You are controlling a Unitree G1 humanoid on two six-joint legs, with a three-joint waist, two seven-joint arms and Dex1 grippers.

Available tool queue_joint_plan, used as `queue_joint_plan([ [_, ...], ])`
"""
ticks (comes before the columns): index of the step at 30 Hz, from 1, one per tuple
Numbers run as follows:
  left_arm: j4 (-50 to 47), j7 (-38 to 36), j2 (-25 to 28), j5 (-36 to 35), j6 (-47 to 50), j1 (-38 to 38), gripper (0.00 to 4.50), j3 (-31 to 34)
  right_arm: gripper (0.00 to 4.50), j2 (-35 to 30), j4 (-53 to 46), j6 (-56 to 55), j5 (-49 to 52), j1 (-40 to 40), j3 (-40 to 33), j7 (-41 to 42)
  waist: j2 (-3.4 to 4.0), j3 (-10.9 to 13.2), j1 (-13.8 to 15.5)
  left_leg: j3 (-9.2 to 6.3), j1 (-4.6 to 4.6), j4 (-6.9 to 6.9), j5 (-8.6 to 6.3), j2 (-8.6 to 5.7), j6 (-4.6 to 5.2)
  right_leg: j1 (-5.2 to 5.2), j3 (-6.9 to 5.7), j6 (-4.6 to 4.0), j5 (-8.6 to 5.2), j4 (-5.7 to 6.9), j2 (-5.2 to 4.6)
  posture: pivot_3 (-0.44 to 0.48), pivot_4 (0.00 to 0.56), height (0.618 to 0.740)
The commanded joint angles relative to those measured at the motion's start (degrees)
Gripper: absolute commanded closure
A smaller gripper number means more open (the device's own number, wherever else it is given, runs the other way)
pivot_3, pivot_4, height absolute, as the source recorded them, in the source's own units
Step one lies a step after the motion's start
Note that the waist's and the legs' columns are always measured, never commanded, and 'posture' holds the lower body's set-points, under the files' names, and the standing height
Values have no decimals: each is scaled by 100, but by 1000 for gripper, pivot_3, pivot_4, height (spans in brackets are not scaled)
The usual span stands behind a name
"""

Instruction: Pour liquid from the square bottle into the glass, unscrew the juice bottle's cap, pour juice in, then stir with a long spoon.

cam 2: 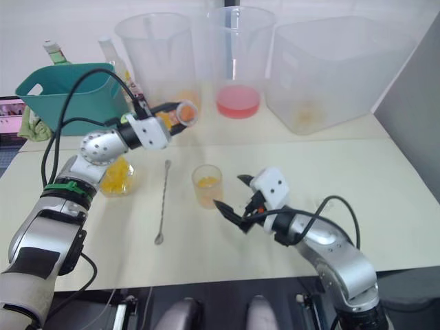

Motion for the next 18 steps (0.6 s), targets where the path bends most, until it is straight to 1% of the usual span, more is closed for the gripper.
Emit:
queue_joint_plan([
  [1,-1478,-875,324,-1422,1908,159,3260,703,47,-53,206,-18,403,-484,-257,363,0,0,-33,-2,1,0,0,0,0,0,-1,0,0,2,0,0,150,729],
  [3,-2320,-1260,560,-2136,3320,338,3260,1018,47,-61,539,-10,614,-921,-323,611,0,0,-116,-5,0,0,0,1,1,-3,0,0,0,8,0,0,150,729],
  [5,-2914,-1434,801,-2581,4371,463,3260,1281,47,-105,846,-4,741,-1282,-294,884,1,0,-155,-8,3,0,0,2,1,-3,0,0,0,11,1,0,150,729],
  [7,-3528,-1827,1308,-3272,5662,712,3260,1638,47,-229,1270,26,898,-1788,-185,1414,1,0,-173,-13,5,0,-1,3,2,-6,-2,1,-1,20,2,0,150,729],
  [8,-3830,-2073,1561,-3601,6136,903,3260,1821,47,-273,1459,33,969,-2006,-145,1672,2,0,-231,-11,4,0,-1,4,1,-12,-1,1,-1,23,3,0,150,729],
  [9,-4062,-2212,1712,-3810,6448,1044,3260,1948,47,-305,1580,30,1014,-2132,-126,1838,4,-2,-268,-16,3,-3,-1,5,2,-18,6,1,-1,23,3,0,150,729],
  [12,-4596,-2542,2202,-4075,6933,1691,3260,2376,47,-457,2015,13,934,-2528,89,2384,5,-2,-279,-33,11,-5,-8,8,14,-15,-2,2,-2,28,3,0,150,729],
  [14,-5057,-2679,2509,-4371,7370,2345,3260,2896,47,-479,2383,-138,771,-2812,279,2764,4,-1,-277,-46,9,-4,-8,7,14,-12,-3,2,-2,28,3,0,150,729],
  [18,-5780,-2414,2647,-4945,8167,3349,3260,4084,47,-464,2785,-352,636,-3113,527,3331,4,-1,-237,-50,4,-5,-8,8,13,-16,0,2,-1,22,3,0,150,729],
])
